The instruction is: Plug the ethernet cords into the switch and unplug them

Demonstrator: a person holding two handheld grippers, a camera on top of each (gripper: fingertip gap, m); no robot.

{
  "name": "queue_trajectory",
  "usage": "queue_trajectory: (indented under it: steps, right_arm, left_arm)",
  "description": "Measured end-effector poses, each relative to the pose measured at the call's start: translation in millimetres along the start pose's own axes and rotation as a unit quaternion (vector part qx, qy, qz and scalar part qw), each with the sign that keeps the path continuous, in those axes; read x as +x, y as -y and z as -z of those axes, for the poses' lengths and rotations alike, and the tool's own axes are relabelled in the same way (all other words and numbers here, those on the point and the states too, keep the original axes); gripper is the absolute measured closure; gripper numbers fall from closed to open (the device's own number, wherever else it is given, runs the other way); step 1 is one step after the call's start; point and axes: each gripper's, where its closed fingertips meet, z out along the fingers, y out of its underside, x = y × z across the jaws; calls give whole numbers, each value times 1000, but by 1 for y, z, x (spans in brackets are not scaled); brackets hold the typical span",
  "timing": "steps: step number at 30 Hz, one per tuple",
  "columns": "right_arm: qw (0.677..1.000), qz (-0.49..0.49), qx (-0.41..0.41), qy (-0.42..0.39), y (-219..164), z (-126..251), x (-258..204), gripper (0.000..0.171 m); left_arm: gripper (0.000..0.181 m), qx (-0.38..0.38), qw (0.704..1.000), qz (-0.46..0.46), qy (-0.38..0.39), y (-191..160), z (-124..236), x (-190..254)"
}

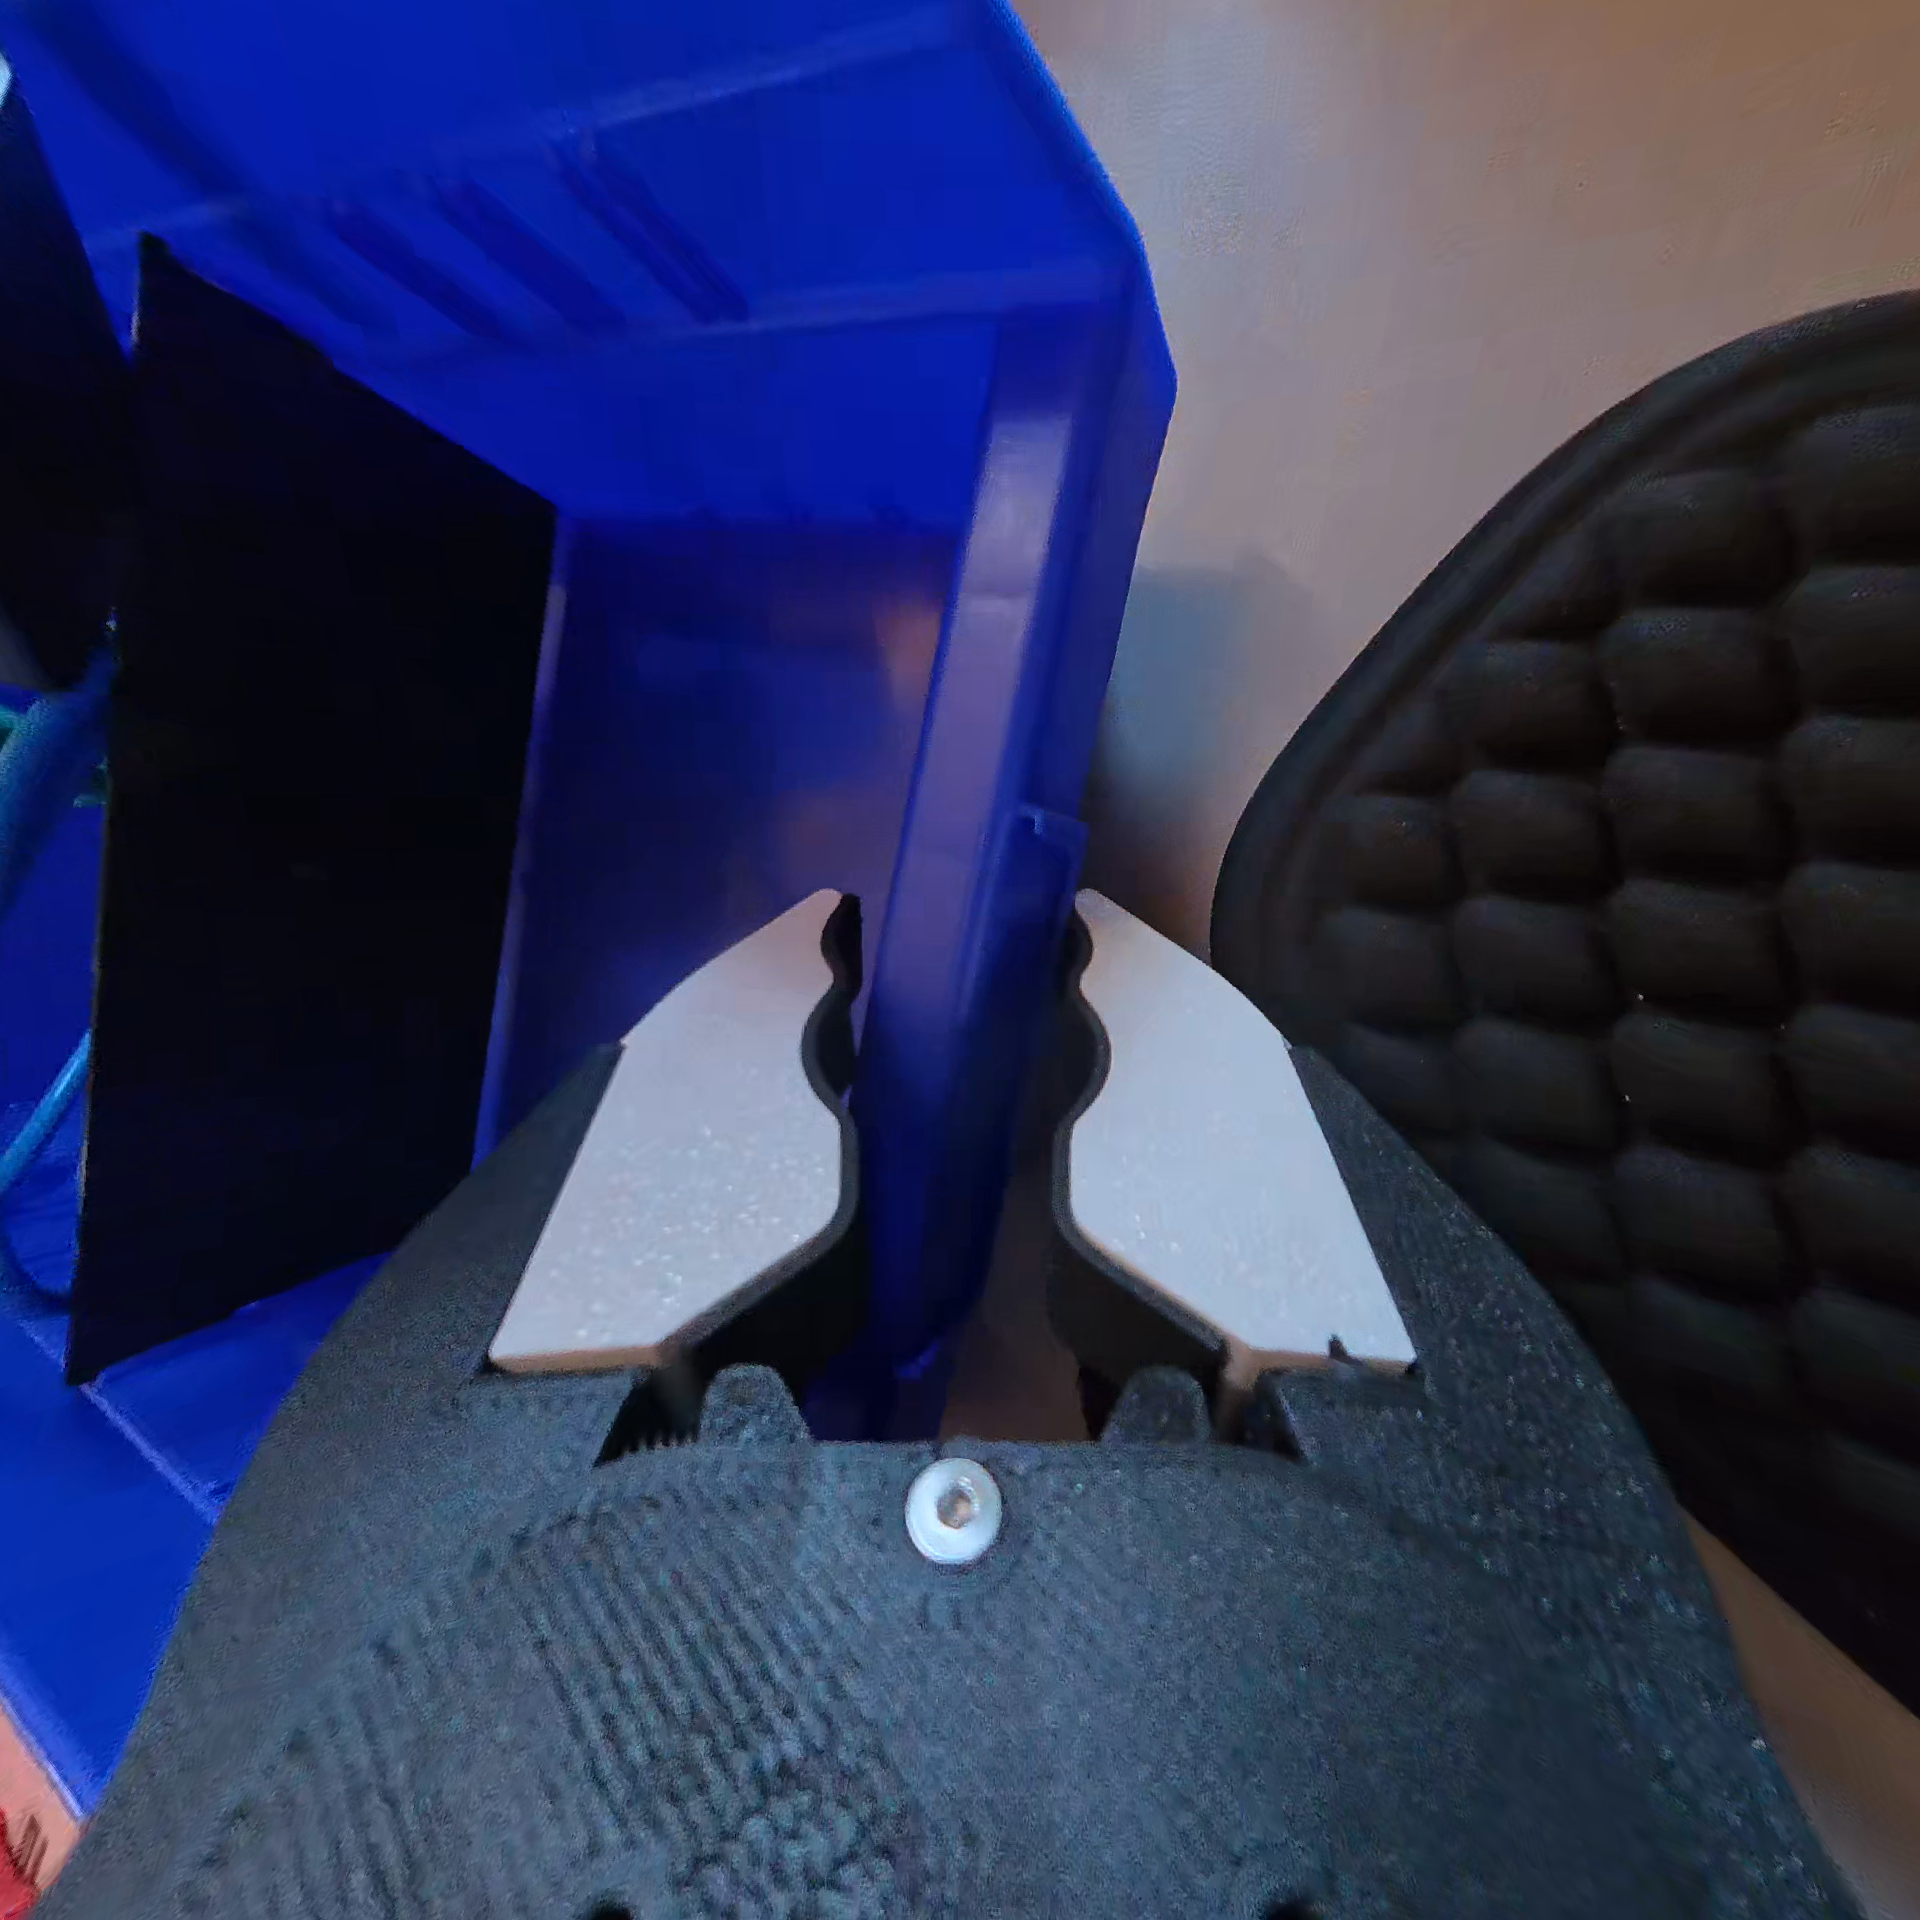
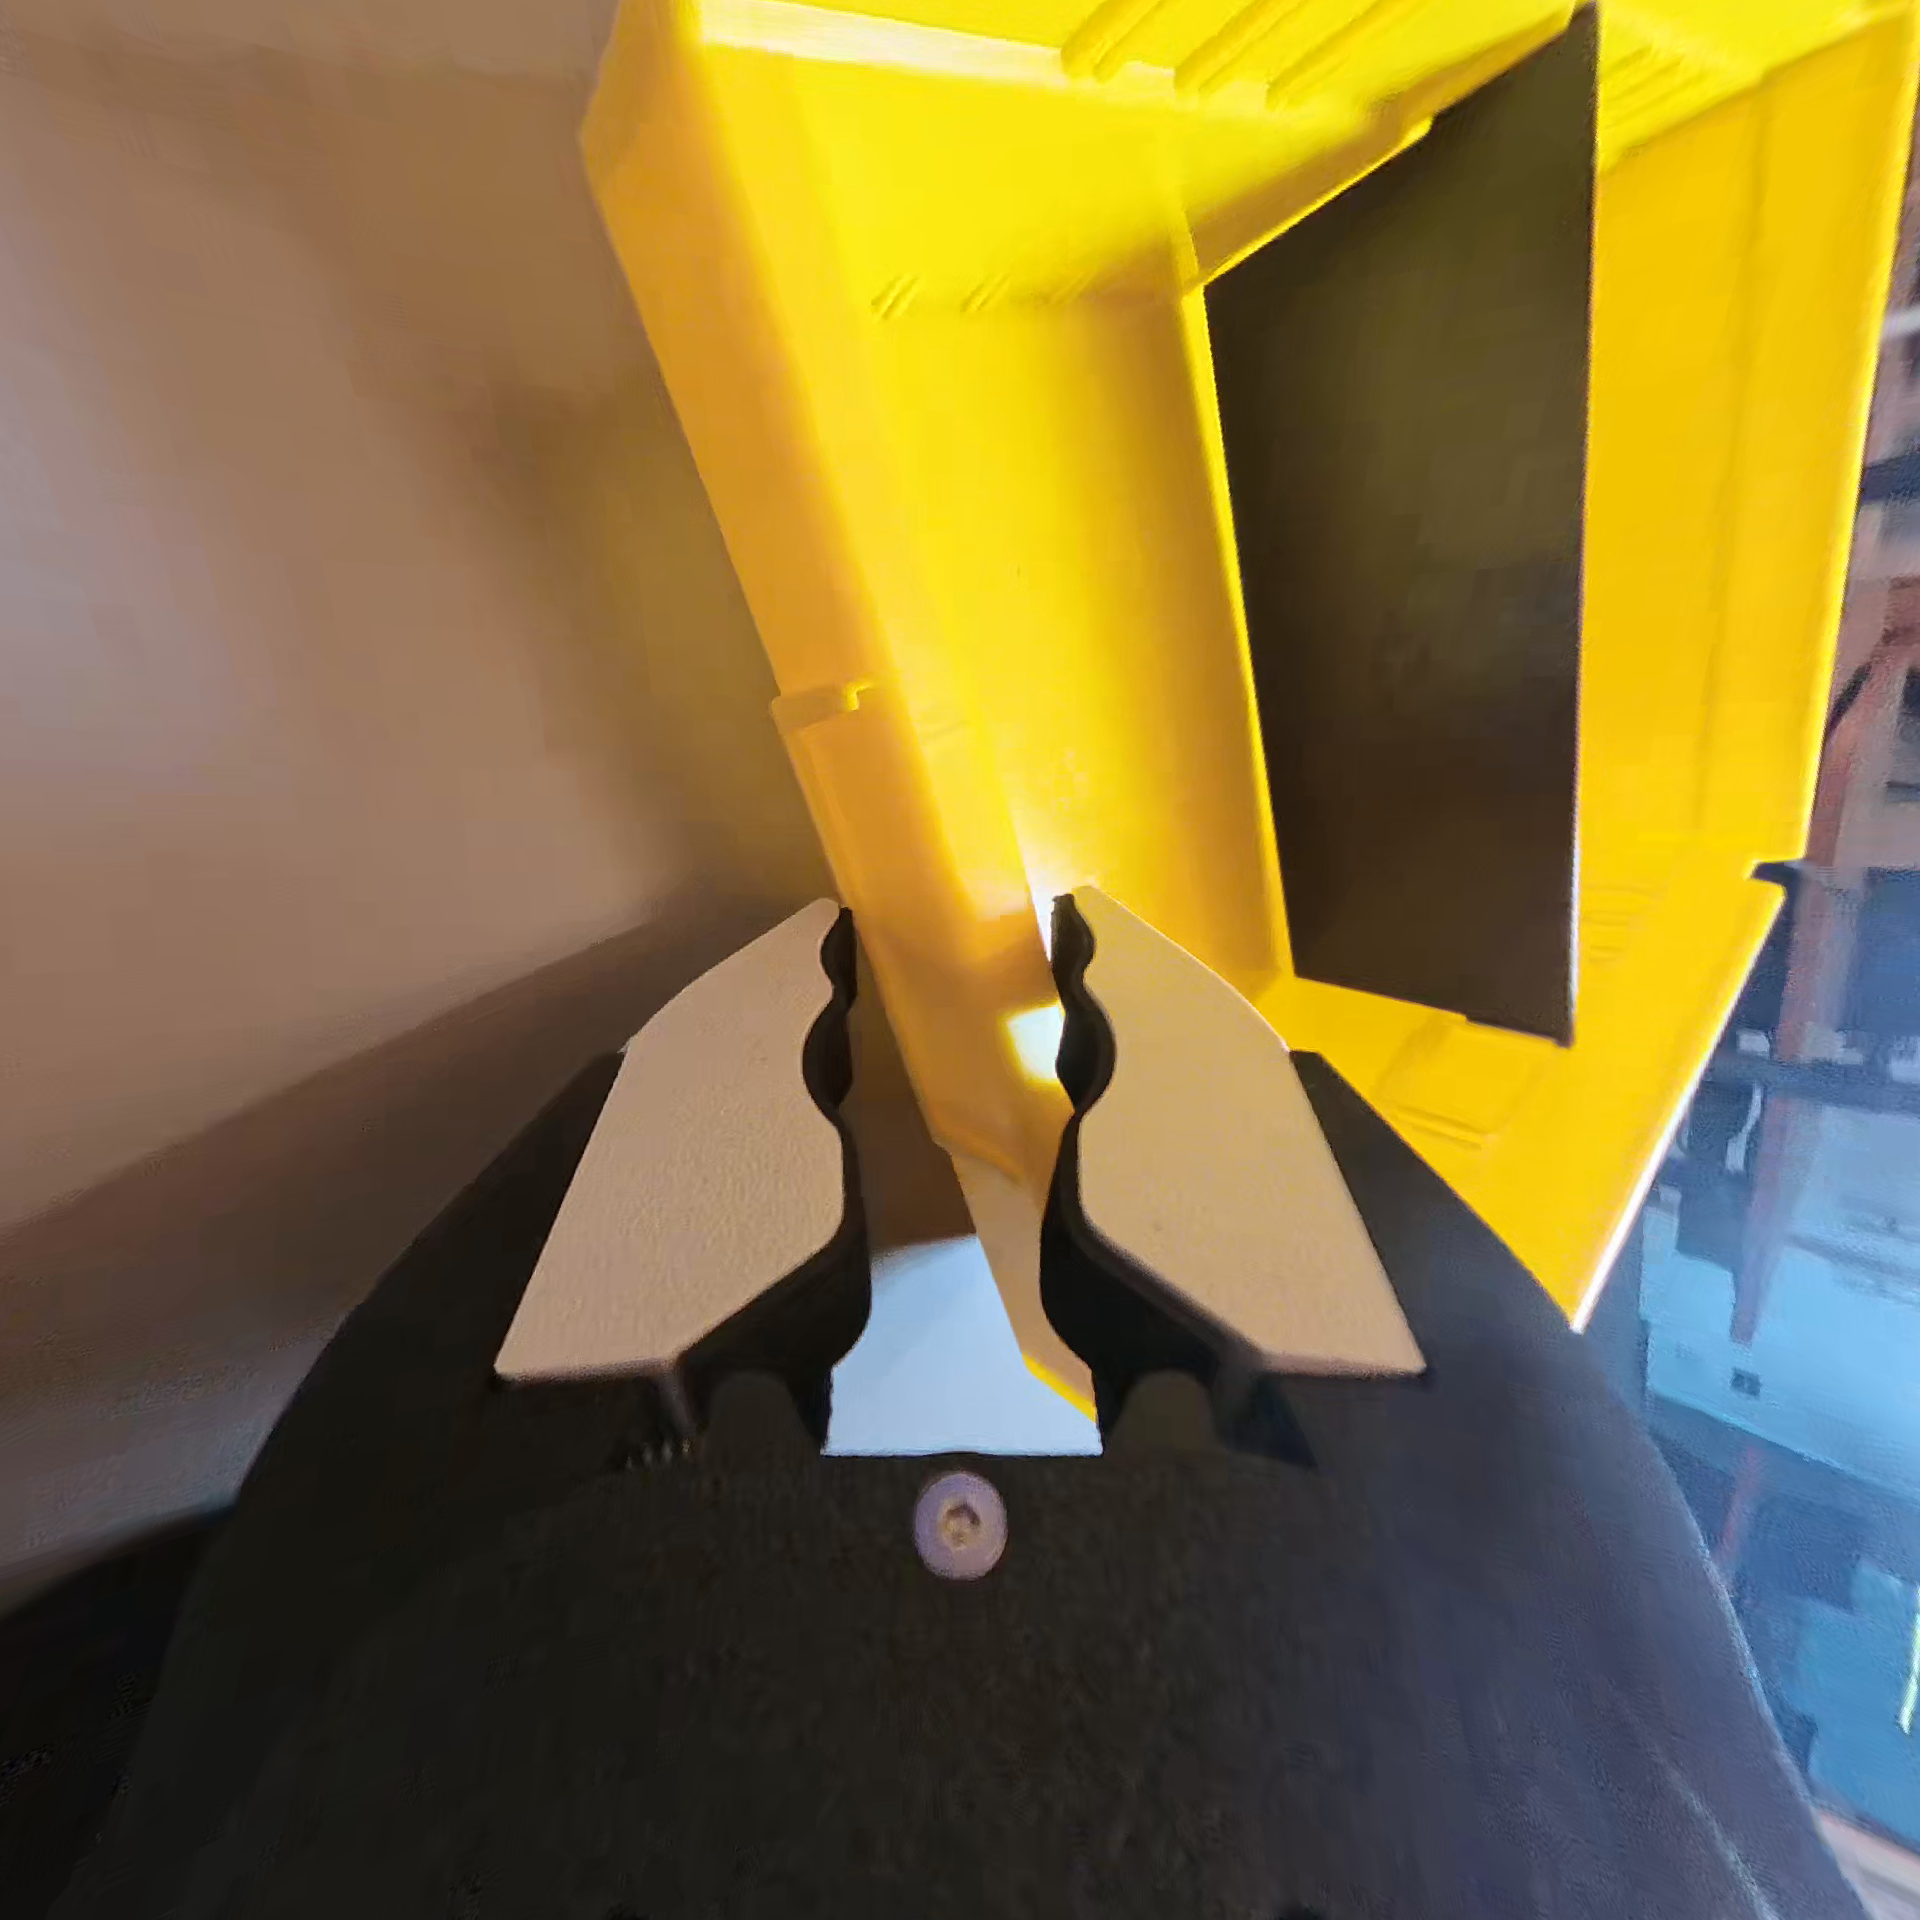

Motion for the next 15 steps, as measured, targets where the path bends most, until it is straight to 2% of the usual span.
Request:
queue_trajectory:
  steps: [5, 11, 15]
  right_arm:
    - [999, -4, -22, -30, -46, -3, 27, 136]
    - [995, 44, -61, -66, -83, -27, 74, 137]
    - [996, 2, -69, -59, -94, -38, 93, 136]
  left_arm:
    - [144, 5, 1000, 11, 0, -1, -1, -3]
    - [144, 6, 1000, 20, 18, -3, -9, -22]
    - [144, 1, 999, 20, 34, -7, -16, -40]
